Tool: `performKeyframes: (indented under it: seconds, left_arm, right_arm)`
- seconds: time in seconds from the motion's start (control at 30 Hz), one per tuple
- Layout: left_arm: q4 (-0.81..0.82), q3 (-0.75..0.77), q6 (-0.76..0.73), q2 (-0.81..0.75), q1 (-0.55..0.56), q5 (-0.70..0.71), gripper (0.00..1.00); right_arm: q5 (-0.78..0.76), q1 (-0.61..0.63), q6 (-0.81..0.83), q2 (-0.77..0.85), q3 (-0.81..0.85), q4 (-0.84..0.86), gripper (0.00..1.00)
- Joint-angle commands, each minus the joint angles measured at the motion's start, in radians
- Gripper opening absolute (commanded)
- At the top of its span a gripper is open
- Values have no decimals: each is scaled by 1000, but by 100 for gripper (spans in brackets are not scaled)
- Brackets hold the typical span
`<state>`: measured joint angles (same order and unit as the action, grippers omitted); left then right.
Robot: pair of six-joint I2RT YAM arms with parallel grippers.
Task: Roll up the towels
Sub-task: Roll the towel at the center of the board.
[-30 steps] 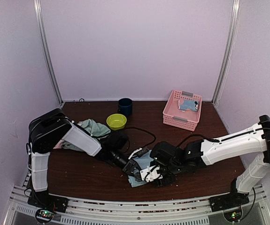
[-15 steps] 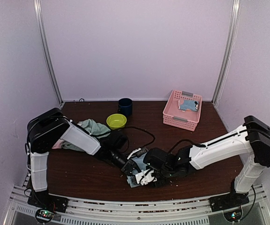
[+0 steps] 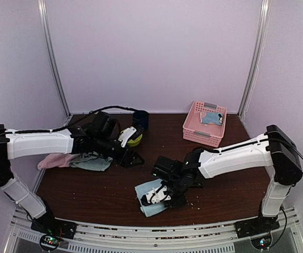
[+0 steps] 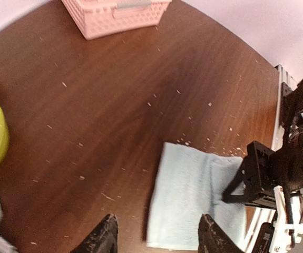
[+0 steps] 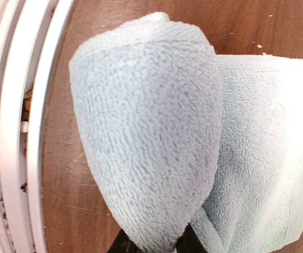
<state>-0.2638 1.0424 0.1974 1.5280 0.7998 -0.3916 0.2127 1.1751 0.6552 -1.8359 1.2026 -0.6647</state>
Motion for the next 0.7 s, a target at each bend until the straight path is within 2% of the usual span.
performKeyframes:
  seconds: [0.0,0.13,0.23,0.33,0.43,0.67]
  left_arm:
    - [-13,-16,-136,-145,58,305,58]
    - [40,4,-329,-277,256,481,58]
    - [42,59,-458,-306,401,523,60]
    - [-67,118,-468,-238,472,497,59]
    - [-102,83,-456,-167,528,498,57]
    - [-79,6,-368,-19,560,567,57]
  right_arm:
    - [230,-22,-58,-125,74,-319,18]
    - [313,-90,-55,-286,207,-411,17]
    - [357,-159,-73,-419,344,-477,16]
    - [409,-210,-79,-557,513,-575,16]
    - [458,-241,-62,-653,609,-643,16]
    - [459,-265,-64,-756,658,-683,17]
